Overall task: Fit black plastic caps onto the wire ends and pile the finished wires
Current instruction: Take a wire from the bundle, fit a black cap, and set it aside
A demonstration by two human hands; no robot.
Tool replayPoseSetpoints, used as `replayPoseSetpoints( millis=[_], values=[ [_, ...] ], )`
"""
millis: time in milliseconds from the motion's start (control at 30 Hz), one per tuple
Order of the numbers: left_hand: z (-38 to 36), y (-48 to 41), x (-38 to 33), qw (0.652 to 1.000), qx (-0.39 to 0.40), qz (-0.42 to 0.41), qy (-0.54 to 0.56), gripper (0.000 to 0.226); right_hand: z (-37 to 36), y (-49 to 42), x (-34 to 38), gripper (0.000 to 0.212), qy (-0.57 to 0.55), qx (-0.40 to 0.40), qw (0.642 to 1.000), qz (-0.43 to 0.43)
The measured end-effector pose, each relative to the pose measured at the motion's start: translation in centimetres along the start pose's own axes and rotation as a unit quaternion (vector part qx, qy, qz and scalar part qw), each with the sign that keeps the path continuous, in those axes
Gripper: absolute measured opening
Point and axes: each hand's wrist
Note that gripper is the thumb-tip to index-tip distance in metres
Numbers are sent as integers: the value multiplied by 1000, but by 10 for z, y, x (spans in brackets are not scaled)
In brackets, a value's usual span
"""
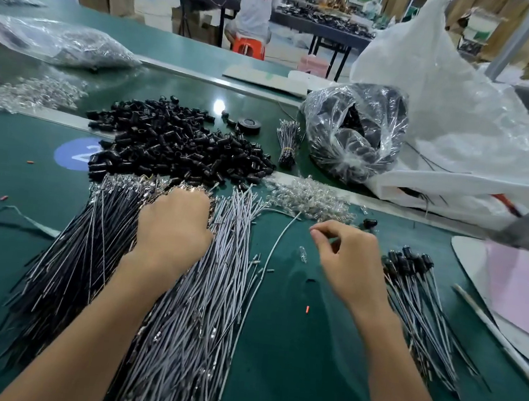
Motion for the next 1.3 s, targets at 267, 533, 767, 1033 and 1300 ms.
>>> replayPoseSetpoints(
  millis=[267,533,767,1033,1300],
  values=[
    [-5,-1,7,980,-95,23,172,8,2,4,7,9,-46,9,998,45],
    [18,-5,-1,710,13,106,696,6,0,8,21,11,-248,28,968,-32],
    [17,3,-25,665,56,77,741,13,-4,15,45,25,-469,149,865,-95],
    [8,7,-37,744,53,-3,666,22,-11,19,50,10,-512,120,839,-142],
    [5,7,-17,844,214,-39,491,11,-16,19,48,12,-477,55,862,-165]
  ],
)
Point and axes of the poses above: each hand's wrist, its own y-axis away from the middle knuckle, its own z-axis out of the back of the hand, x = y × z, and after that the axes turned 8 degrees about -x, right-handed
